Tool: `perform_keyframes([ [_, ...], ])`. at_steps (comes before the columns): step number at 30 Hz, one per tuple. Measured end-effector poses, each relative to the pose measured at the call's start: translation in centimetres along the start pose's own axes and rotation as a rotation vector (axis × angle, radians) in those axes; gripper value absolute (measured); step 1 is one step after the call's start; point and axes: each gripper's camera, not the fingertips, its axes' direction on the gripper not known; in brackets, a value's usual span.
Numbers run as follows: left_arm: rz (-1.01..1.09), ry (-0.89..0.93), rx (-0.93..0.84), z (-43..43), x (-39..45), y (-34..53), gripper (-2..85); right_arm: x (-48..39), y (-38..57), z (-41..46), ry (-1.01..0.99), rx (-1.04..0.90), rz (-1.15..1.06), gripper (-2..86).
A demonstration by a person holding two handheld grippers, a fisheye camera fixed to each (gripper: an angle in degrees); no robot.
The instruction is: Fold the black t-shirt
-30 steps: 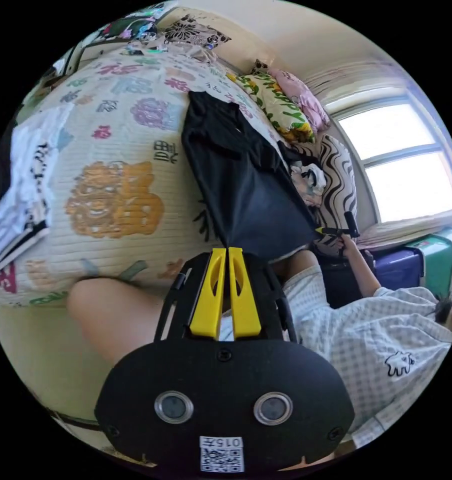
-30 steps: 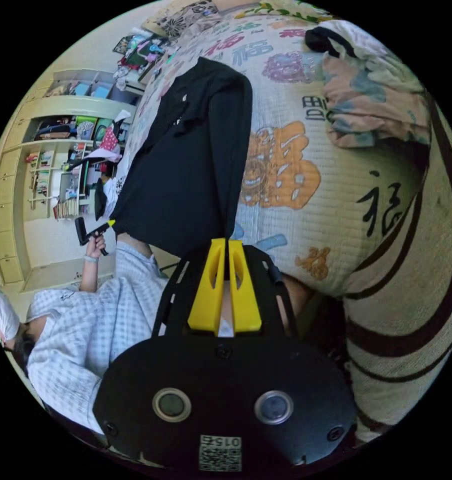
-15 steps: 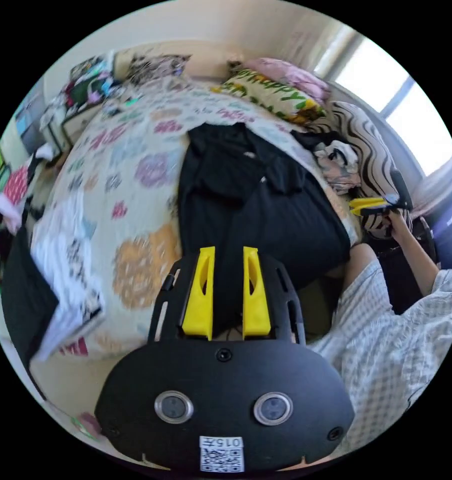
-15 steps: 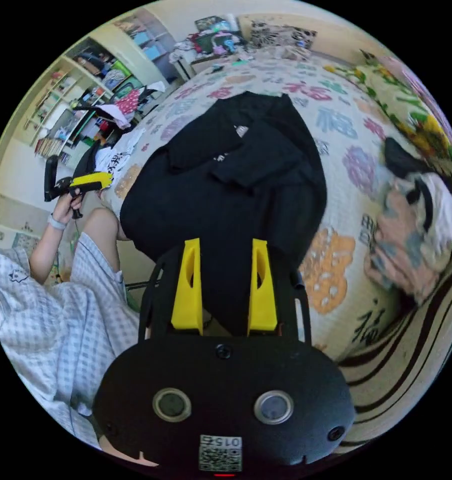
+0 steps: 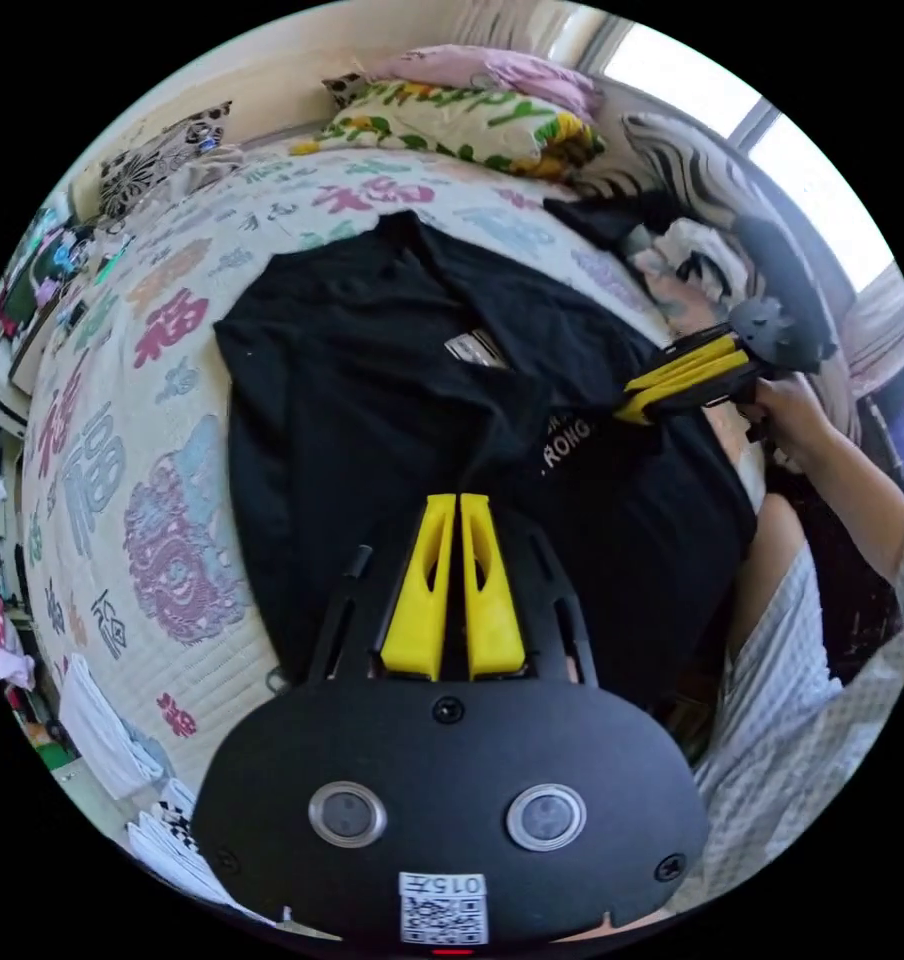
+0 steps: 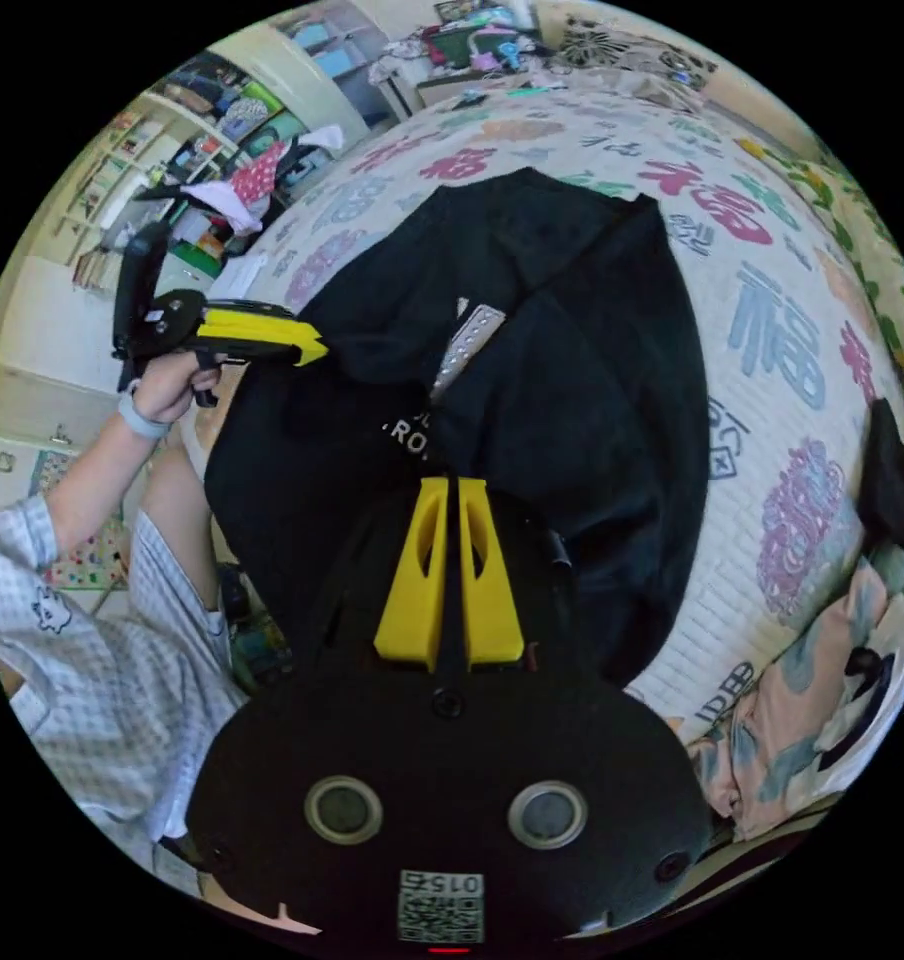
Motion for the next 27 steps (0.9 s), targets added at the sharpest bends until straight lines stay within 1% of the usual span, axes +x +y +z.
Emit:
perform_keyframes([
  [2, -0.067, 0.027, 0.117, -4.8, -4.6, 1.0, 0.4, 3.2, 1.0, -3.1, -0.077, 0.081, 0.073, 0.8],
  [3, -0.091, 0.021, 0.146, -6.1, -6.0, 1.5, 0.3, 5.8, 2.0, -5.6, -0.105, 0.154, 0.139, 0.7],
  [5, -0.242, -0.046, 0.263, -11.0, -12.7, 3.9, -0.1, 10.2, 4.2, -9.4, -0.094, 0.268, 0.28, 0.6],
  [6, -0.281, -0.074, 0.289, -11.9, -14.4, 4.5, -0.2, 13.0, 5.7, -11.4, -0.056, 0.326, 0.382, 0.6],
  [7, -0.379, -0.124, 0.325, -13.3, -17.7, 5.8, -0.3, 15.6, 7.1, -12.9, -0.002, 0.366, 0.49, 0.7],
  [8, -0.48, -0.145, 0.339, -13.9, -20.8, 7.0, -0.3, 16.8, 7.7, -13.4, 0.027, 0.379, 0.541, 0.8],
  [9, -0.528, -0.152, 0.334, -13.8, -22.2, 7.6, -0.3, 19.0, 8.6, -13.8, 0.075, 0.383, 0.642, 0.9],
  [11, -0.76, -0.164, 0.254, -12.1, -26.9, 10.2, 0.1, 21.8, 9.5, -13.3, 0.054, 0.374, 0.766, 1.1],
  [12, -0.824, -0.201, 0.235, -11.9, -27.5, 11.0, 0.2, 22.9, 10.0, -12.9, 0.022, 0.39, 0.853, 1.4],
  [13, -0.918, -0.261, 0.242, -12.2, -27.9, 12.3, 1.0, 22.9, 10.2, -13.1, -0.004, 0.46, 0.862, 2.6],
  [14, -0.913, -0.245, 0.322, -12.9, -27.6, 13.2, 3.1, 22.6, 10.2, -13.2, -0.009, 0.499, 0.851, 3.6],
  [15, -0.895, -0.223, 0.364, -13.2, -27.3, 13.4, 4.7, 21.8, 9.7, -13.5, 0.006, 0.544, 0.823, 5.7],
  [16, -0.849, -0.195, 0.413, -13.9, -26.7, 13.2, 6.9, 20.9, 8.6, -13.5, 0.04, 0.54, 0.778, 8.0],
  [18, -0.747, -0.186, 0.42, -14.7, -25.4, 11.5, 8.2, 19.4, 5.8, -13.3, 0.093, 0.483, 0.677, 9.1],
  [20, -0.542, -0.144, 0.434, -15.7, -23.2, 6.7, 8.4, 17.9, 1.6, -12.6, 0.099, 0.413, 0.53, 9.6],
  [21, -0.486, -0.135, 0.438, -15.9, -22.6, 5.2, 8.3, 16.9, -1.8, -11.8, 0.092, 0.353, 0.435, 10.0],
  [22, -0.381, -0.128, 0.428, -15.9, -21.3, 1.9, 8.1, 15.8, -5.4, -10.8, 0.098, 0.303, 0.352, 10.3],
  [23, -0.292, -0.143, 0.391, -15.4, -20.2, -1.6, 7.9, 15.3, -7.1, -10.3, 0.103, 0.283, 0.318, 10.4],
  [24, -0.244, -0.156, 0.362, -14.9, -19.7, -3.4, 7.9, 14.6, -10.6, -9.0, 0.105, 0.254, 0.275, 10.5],
  [25, -0.176, -0.184, 0.29, -13.3, -19.0, -6.9, 7.9, 14.2, -13.8, -7.7, 0.088, 0.23, 0.238, 10.7],
  [26, -0.143, -0.202, 0.21, -11.3, -18.7, -10.1, 7.9, 14.1, -15.4, -7.0, 0.078, 0.208, 0.229, 10.8],
  [27, -0.14, -0.212, 0.17, -10.3, -18.8, -11.6, 8.0, 14.2, -18.4, -5.4, 0.068, 0.153, 0.215, 11.0],
])
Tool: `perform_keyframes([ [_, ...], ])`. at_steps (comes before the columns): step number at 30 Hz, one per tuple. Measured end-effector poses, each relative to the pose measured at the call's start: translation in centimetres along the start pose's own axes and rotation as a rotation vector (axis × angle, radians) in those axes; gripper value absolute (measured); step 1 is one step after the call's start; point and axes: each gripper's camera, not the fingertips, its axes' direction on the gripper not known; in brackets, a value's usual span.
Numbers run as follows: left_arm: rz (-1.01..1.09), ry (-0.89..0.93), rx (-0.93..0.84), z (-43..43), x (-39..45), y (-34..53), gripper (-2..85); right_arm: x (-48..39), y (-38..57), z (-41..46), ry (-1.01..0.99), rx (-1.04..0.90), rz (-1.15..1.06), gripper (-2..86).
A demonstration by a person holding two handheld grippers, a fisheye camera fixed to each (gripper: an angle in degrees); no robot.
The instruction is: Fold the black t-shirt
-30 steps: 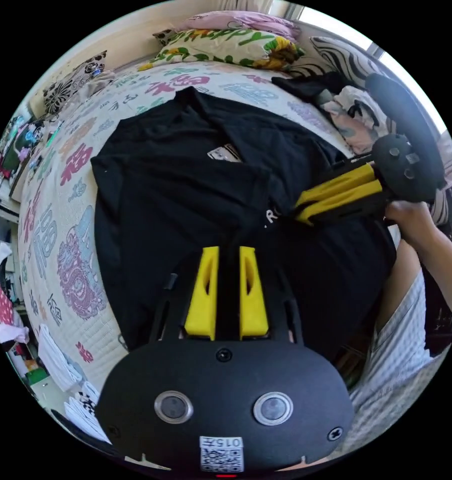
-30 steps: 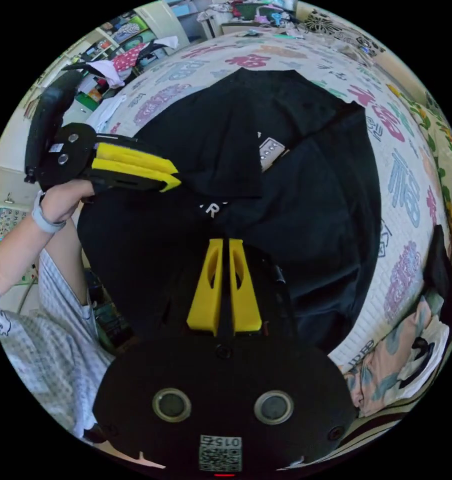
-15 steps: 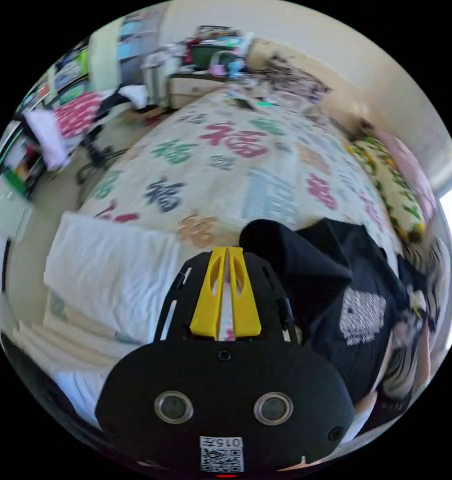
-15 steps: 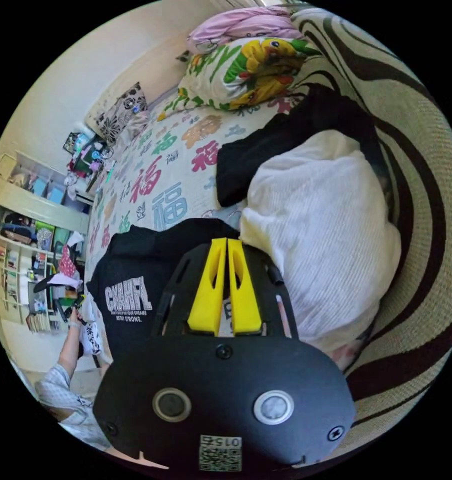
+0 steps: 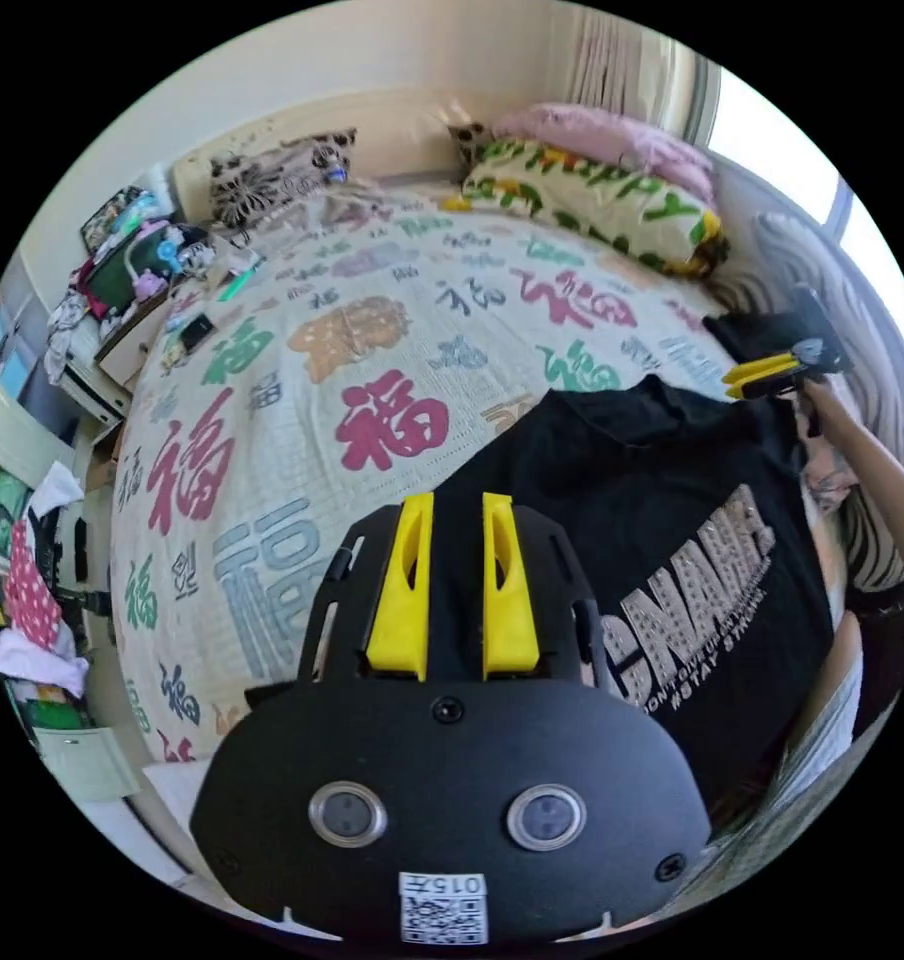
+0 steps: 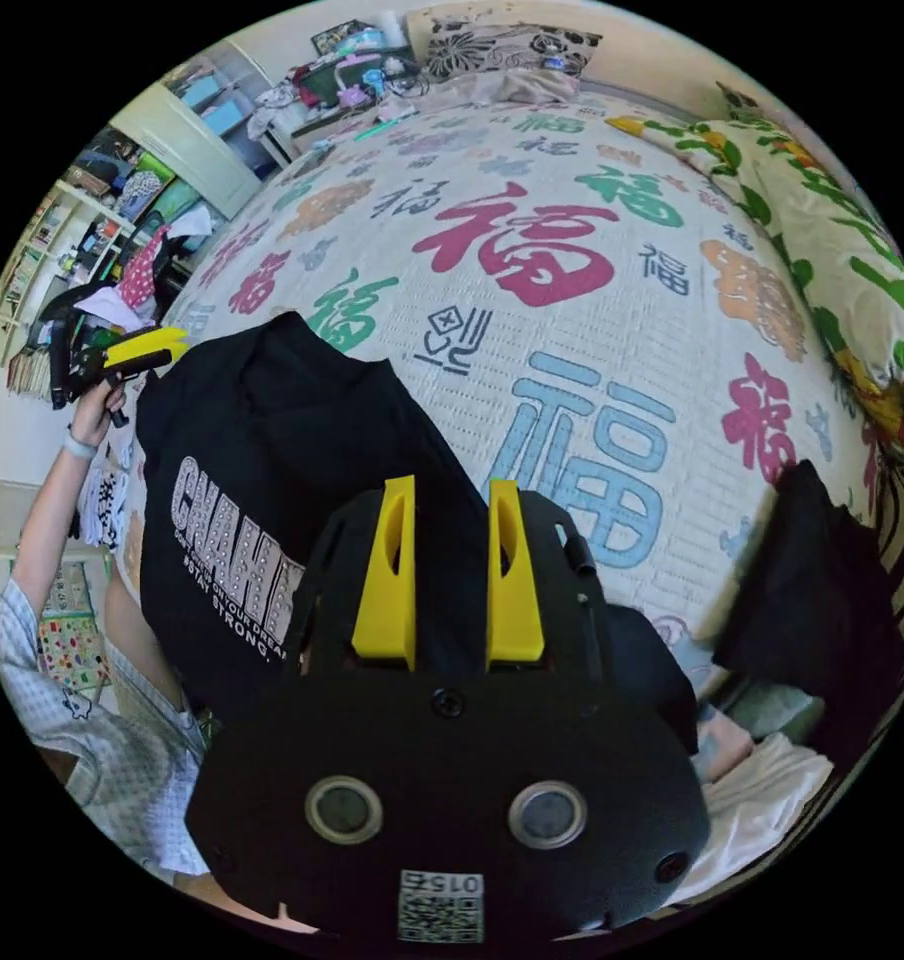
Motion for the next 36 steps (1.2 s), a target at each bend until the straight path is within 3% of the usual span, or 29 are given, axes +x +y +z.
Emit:
perform_keyframes([
  [5, 0.103, -0.12, -0.264, 8.1, 2.3, -5.3, 5.9, -2.5, -5.8, 6.1, 0.062, -0.218, -0.05, 7.3],
  [7, 0.155, -0.112, -0.245, 7.7, 2.5, -5.4, 3.3, -4.5, -6.4, 6.5, 0.092, -0.25, -0.21, 1.1],
  [11, 0.198, -0.064, -0.212, 5.7, 0.7, -5.5, 1.4, -6.2, -7.8, 6.8, 0.157, -0.295, -0.303, 0.0],
  [13, 0.147, -0.014, -0.155, 4.5, -1.0, -5.4, 1.3, -6.3, -9.5, 5.5, 0.274, -0.164, -0.266, 0.1],
  [15, 0.058, 0.041, -0.146, 4.5, -3.0, -4.9, 1.3, -5.7, -10.9, 5.1, 0.251, -0.111, -0.176, 0.8],
  [18, -0.024, 0.045, -0.091, 3.5, -5.1, -2.4, 1.5, -5.6, -11.7, 7.4, 0.225, -0.178, -0.088, 3.7],
  [24, -0.266, 0.046, 0.323, -10.7, -13.4, 10.0, 3.7, -6.8, -7.0, 5.1, 0.283, -0.046, -0.072, 5.3],
  [27, -0.493, 0.024, 0.259, -14.0, -19.5, 18.9, 8.9, -7.7, -3.7, 4.5, 0.211, -0.022, -0.078, 4.7],
  [30, -0.711, 0.123, 0.192, -13.1, -23.0, 27.4, 12.8, -10.5, -1.7, 5.7, 0.137, -0.06, -0.141, 4.3],
  [32, -0.757, 0.262, 0.174, -11.3, -23.8, 31.0, 11.5, -12.5, -0.8, 7.0, 0.154, -0.106, -0.184, 3.8],
  [36, -0.731, 0.246, 0.23, -11.5, -23.7, 32.8, 1.2, -15.8, 0.4, 9.2, 0.128, -0.193, -0.215, 1.7],
])
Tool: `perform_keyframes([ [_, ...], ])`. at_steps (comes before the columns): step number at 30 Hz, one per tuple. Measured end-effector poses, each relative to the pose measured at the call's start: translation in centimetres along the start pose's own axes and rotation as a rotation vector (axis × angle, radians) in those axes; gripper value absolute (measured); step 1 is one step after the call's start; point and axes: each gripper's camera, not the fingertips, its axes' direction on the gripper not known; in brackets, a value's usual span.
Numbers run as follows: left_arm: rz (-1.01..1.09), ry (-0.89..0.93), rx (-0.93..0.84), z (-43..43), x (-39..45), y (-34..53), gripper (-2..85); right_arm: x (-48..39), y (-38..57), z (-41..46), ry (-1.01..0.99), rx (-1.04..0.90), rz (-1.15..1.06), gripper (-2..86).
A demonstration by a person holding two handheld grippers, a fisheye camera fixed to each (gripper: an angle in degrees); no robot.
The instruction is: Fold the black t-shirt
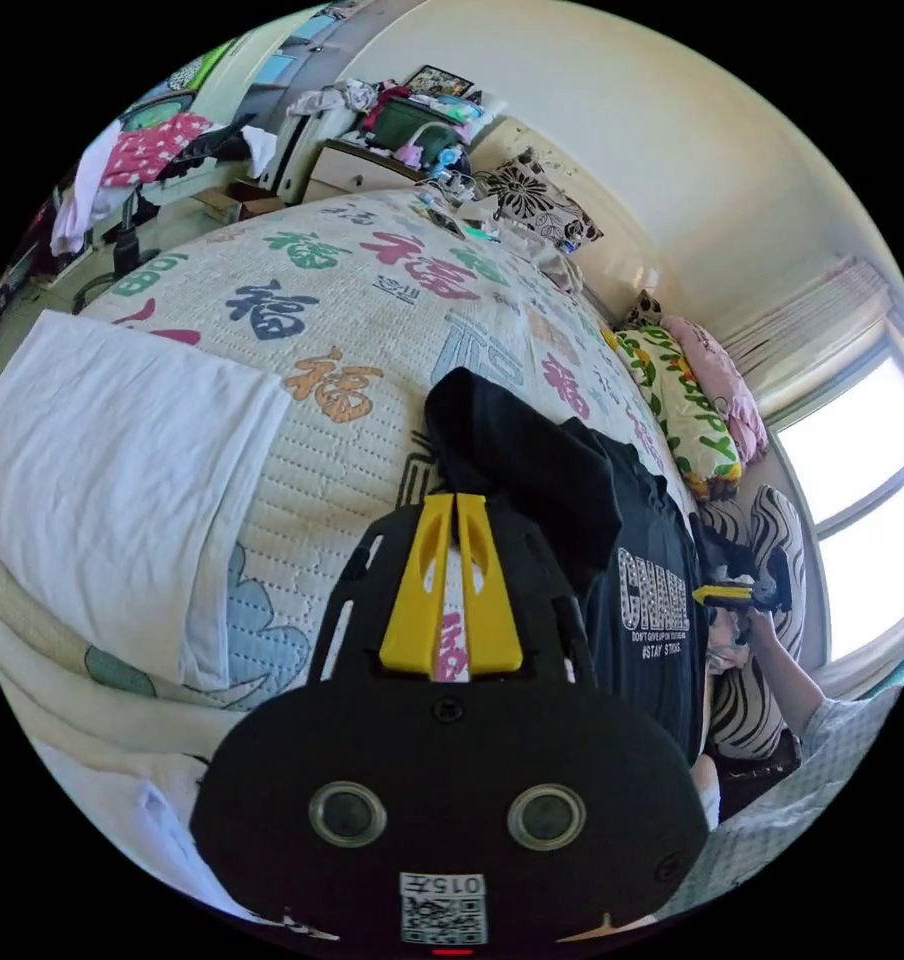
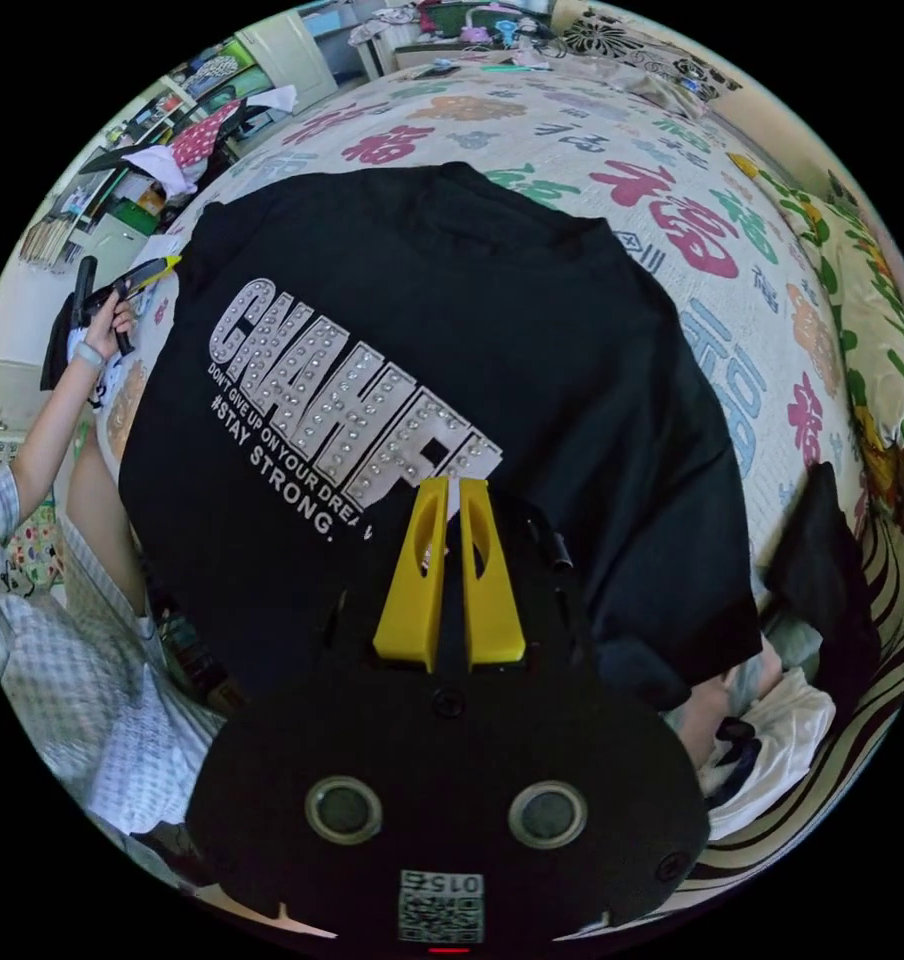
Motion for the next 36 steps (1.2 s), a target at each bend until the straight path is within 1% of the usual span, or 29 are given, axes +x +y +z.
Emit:
perform_keyframes([
  [3, -0.025, -0.043, 0.063, -3.2, -1.2, 1.2, 1.6, -1.5, 0.2, 0.0, -0.05, -0.04, -0.03, 0.9],
  [4, -0.004, -0.102, 0.109, -4.9, -1.2, 1.8, 4.0, -1.9, 0.4, -0.2, -0.045, -0.046, -0.034, 0.7],
  [5, 0.062, -0.124, 0.152, -6.3, -0.7, 2.1, 5.6, -2.0, 0.5, -0.4, -0.043, -0.044, -0.034, 0.6],
  [6, 0.109, -0.118, 0.164, -6.8, -0.2, 2.2, 6.0, -2.3, 0.7, -0.7, -0.043, -0.038, -0.03, 0.4],
  [7, 0.199, -0.094, 0.174, -7.5, 0.7, 2.0, 6.6, -2.4, 0.8, -0.8, -0.051, -0.037, -0.028, 0.3],
  [8, 0.284, -0.055, 0.153, -7.3, 1.5, 1.5, 7.2, -2.5, 0.8, -0.9, -0.058, -0.037, -0.027, 0.3],
  [9, 0.312, -0.044, 0.126, -6.9, 1.7, 1.1, 7.7, -2.7, 0.9, -0.8, -0.077, -0.042, -0.027, 0.2],
  [11, 0.347, -0.026, -0.053, -3.6, 1.7, -0.6, 8.4, -3.0, 0.8, -0.5, -0.102, -0.055, -0.026, 0.2],
  [12, 0.347, -0.017, -0.102, -2.6, 1.6, -0.9, 8.3, -3.4, 0.7, -0.3, -0.119, -0.059, -0.03, 0.2],
  [13, 0.348, 0.014, -0.203, -0.7, 1.2, -1.2, 6.6, -3.8, 0.7, -0.1, -0.134, -0.07, -0.041, 0.1],
  [14, 0.352, -0.007, -0.229, 0.0, 1.0, -1.1, 4.3, -4.1, 0.7, -0.1, -0.138, -0.078, -0.049, 0.1],
  [15, 0.363, -0.027, -0.216, -0.3, 0.9, -1.0, 3.0, -4.6, 0.7, 0.0, -0.138, -0.092, -0.071, 0.1],
  [16, 0.382, 0.002, -0.218, -1.2, 0.6, -0.7, 1.3, -5.1, 1.0, 0.0, -0.125, -0.104, -0.092, 0.1],
  [18, 0.369, 0.046, -0.148, -3.8, -0.3, 0.3, 0.5, -5.5, 1.5, 0.1, -0.096, -0.125, -0.113, -0.1],
  [20, 0.313, 0.053, 0.009, -8.4, -2.0, 3.3, -0.1, -5.4, 2.1, 0.1, -0.086, -0.129, -0.108, -0.3],
  [22, 0.238, 0.099, 0.042, -10.0, -3.7, 6.0, -0.2, -5.0, 2.5, 0.4, -0.115, -0.122, -0.088, -0.3],
  [25, 0.188, -0.006, -0.018, -10.0, -4.8, 9.5, 0.7, -4.8, 2.5, 1.0, -0.151, -0.118, -0.077, -0.1],
  [27, 0.201, -0.008, -0.032, -10.0, -4.4, 10.4, 3.0, -5.0, 2.5, 1.2, -0.176, -0.118, -0.084, 0.1],
  [29, 0.239, -0.024, 0.041, -10.5, -2.7, 10.1, 7.7, -5.0, 3.2, 1.0, -0.164, -0.094, -0.077, 0.6],
  [31, 0.216, -0.085, 0.095, -10.0, -2.0, 9.1, 9.2, -3.8, 5.3, 0.2, -0.145, -0.029, -0.019, 2.5],
  [33, 0.167, -0.082, 0.058, -7.9, -2.4, 7.7, 8.3, -1.9, 7.8, -0.4, -0.124, 0.022, 0.065, 4.3],
  [35, 0.119, 0.024, -0.118, -3.6, -3.3, 6.7, 3.6, 0.8, 11.0, -1.2, -0.094, 0.068, 0.173, 5.4],
  [36, 0.114, 0.016, -0.127, -3.1, -3.3, 6.8, 2.7, 2.9, 13.6, -1.8, -0.073, 0.099, 0.255, 6.1],
])
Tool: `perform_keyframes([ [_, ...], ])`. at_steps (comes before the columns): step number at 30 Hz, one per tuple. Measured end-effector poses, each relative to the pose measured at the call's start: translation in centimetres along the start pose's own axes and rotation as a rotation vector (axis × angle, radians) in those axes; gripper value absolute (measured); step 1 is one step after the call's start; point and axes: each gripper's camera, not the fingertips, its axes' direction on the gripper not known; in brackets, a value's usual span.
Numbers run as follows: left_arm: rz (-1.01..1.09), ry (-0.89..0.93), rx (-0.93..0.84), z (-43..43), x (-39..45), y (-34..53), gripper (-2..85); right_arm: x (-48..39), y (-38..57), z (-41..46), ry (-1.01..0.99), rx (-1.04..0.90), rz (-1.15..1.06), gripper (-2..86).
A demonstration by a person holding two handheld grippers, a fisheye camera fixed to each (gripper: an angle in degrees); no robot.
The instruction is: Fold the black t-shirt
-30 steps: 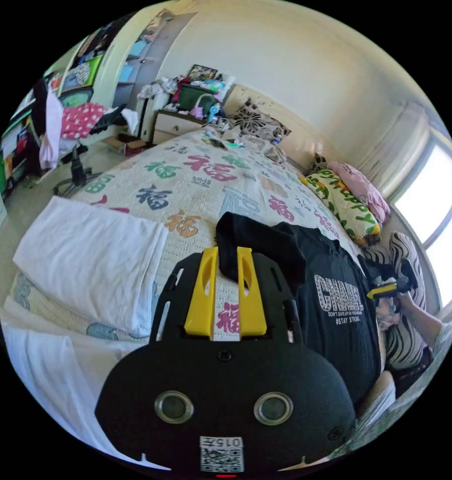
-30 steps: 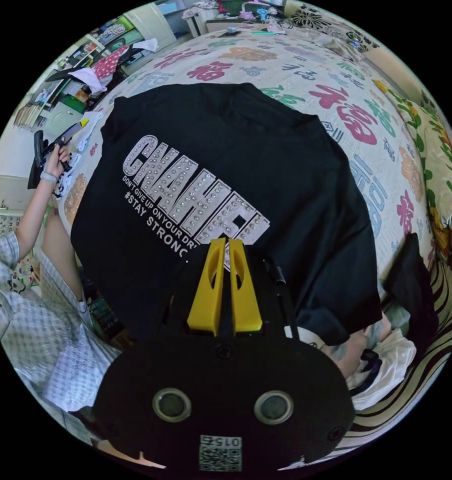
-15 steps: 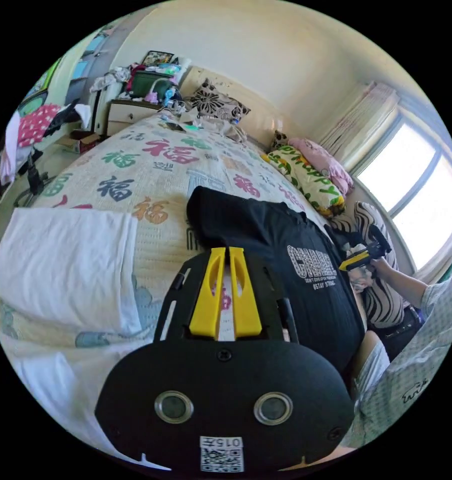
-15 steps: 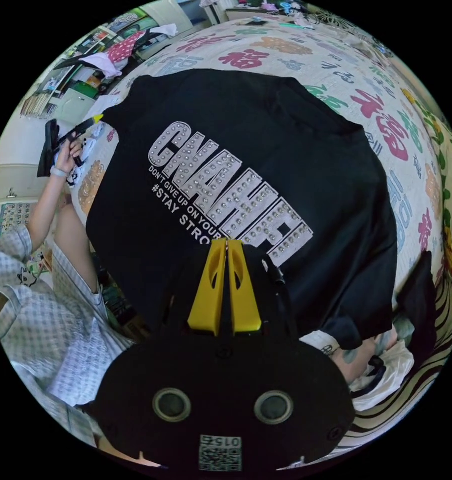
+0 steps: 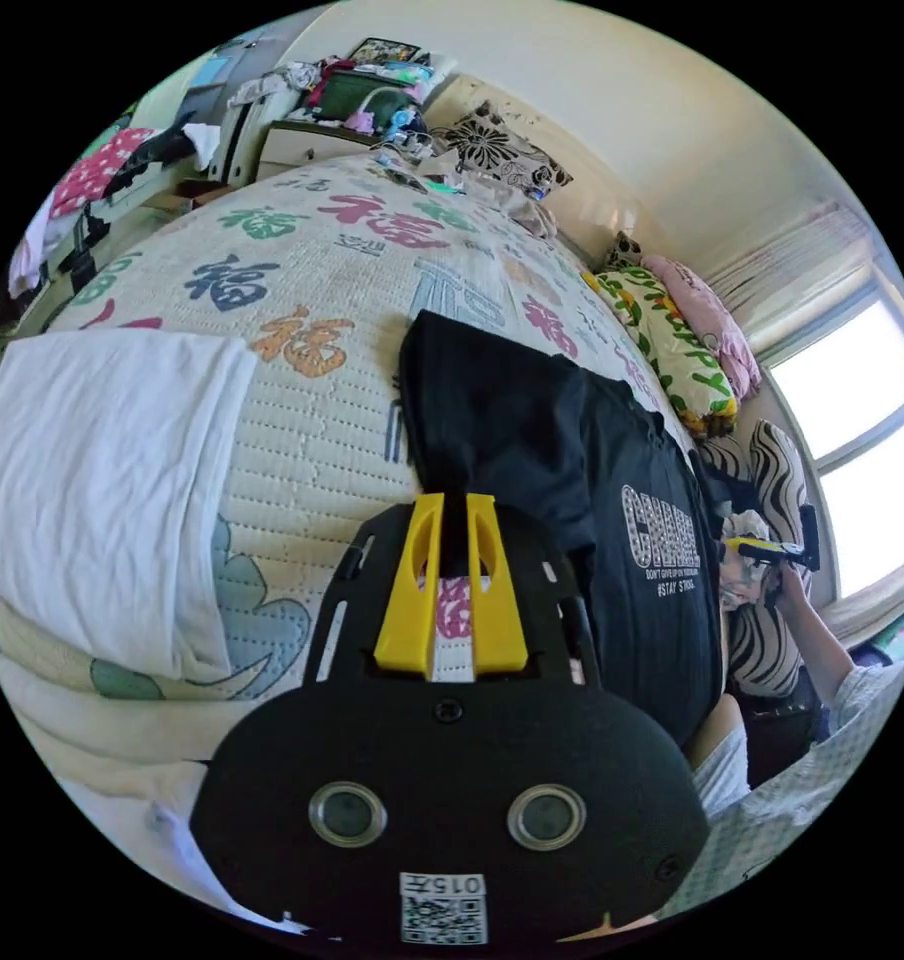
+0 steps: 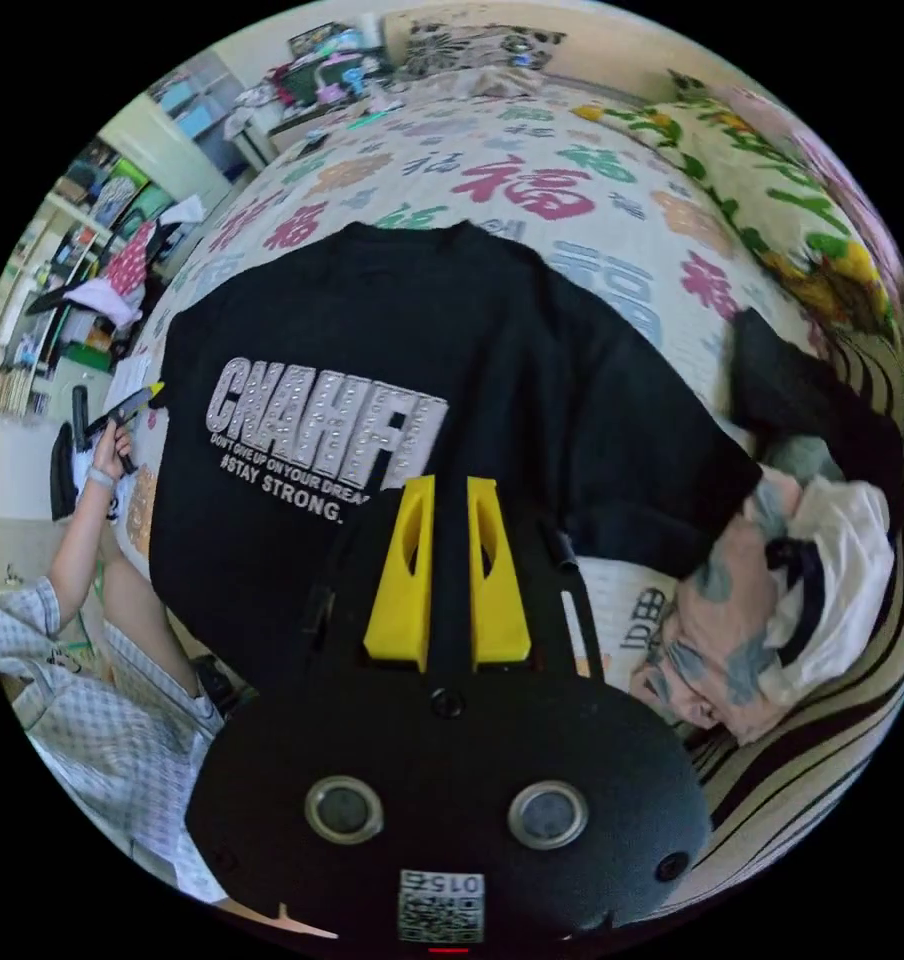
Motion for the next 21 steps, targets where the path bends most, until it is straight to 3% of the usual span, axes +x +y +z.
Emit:
perform_keyframes([
  [6, 0.107, -0.203, 0.063, -1.3, 4.6, 2.4, 0.2, 13.8, 10.0, -3.7, 0.081, 0.064, 0.424, 8.3],
  [9, 0.091, -0.3, -0.016, 1.2, 5.7, 3.4, 0.3, 18.8, 12.9, -3.8, -0.026, 0.131, 0.562, 7.9],
  [12, 0.063, -0.38, -0.012, 2.1, 7.2, 4.6, 0.6, 21.3, 13.3, -2.2, -0.085, 0.096, 0.568, 6.8],
  [16, 0.06, -0.336, 0.041, 1.9, 10.8, 7.5, 1.6, 22.3, 13.9, 1.0, 0.021, -0.14, 0.509, 2.9],
  [21, 0.152, -0.23, -0.013, 2.9, 16.6, 12.0, 5.3, 21.3, 18.7, -1.5, -0.022, 0.011, 0.432, 2.9],
])
